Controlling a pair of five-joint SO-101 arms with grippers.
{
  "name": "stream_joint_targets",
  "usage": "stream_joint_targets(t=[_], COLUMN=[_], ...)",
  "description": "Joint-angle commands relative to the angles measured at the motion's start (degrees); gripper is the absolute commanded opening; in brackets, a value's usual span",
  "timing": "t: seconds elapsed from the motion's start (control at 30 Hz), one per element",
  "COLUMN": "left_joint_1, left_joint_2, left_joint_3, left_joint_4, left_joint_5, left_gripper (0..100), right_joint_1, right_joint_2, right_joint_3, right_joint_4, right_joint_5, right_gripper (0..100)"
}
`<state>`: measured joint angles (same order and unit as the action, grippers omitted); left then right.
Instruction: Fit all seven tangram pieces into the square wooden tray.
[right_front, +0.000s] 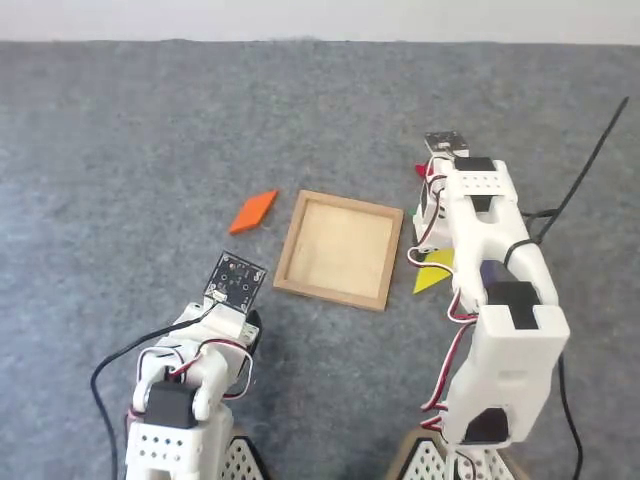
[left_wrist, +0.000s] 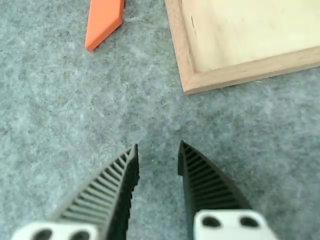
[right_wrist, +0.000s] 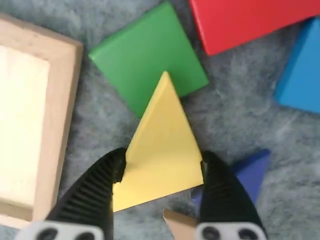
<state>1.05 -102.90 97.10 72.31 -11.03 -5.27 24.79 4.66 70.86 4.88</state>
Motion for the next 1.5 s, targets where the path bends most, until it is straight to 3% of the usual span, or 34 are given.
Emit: stream_joint_targets(t=[0.0, 0.17, 0.7, 0.9, 1.03, 1.2, 1.47], left_joint_1=[-0.1, -0.1, -0.1, -0.1, -0.1, -0.1, -0.1], left_joint_2=[-1.2, -1.2, -1.2, -1.2, -1.2, -1.2, -1.2], left_joint_3=[-0.7, -0.7, -0.7, -0.7, -0.7, -0.7, -0.7], left_joint_4=[0.2, 0.2, 0.2, 0.2, 0.2, 0.2, 0.2], left_joint_5=[0.4, 0.4, 0.4, 0.4, 0.4, 0.4, 0.4], left_gripper=[12, 12, 12, 12, 12, 12, 12], right_joint_1=[0.2, 0.1, -0.3, -0.3, -1.5, -2.9, -11.1], right_joint_2=[-0.6, -8.3, -51.5, -52.5, -46.3, -42.0, -38.7], right_joint_3=[0.0, 2.4, 34.2, 37.7, 35.7, 31.6, 36.0], right_joint_4=[0.8, -0.2, -14.7, -15.0, -7.6, 5.2, -1.9], right_joint_5=[-0.9, -0.9, -0.4, 0.4, 9.3, 29.2, 32.7], right_gripper=[2.3, 2.3, 2.4, 3.2, 16.5, 31.4, 34.0])
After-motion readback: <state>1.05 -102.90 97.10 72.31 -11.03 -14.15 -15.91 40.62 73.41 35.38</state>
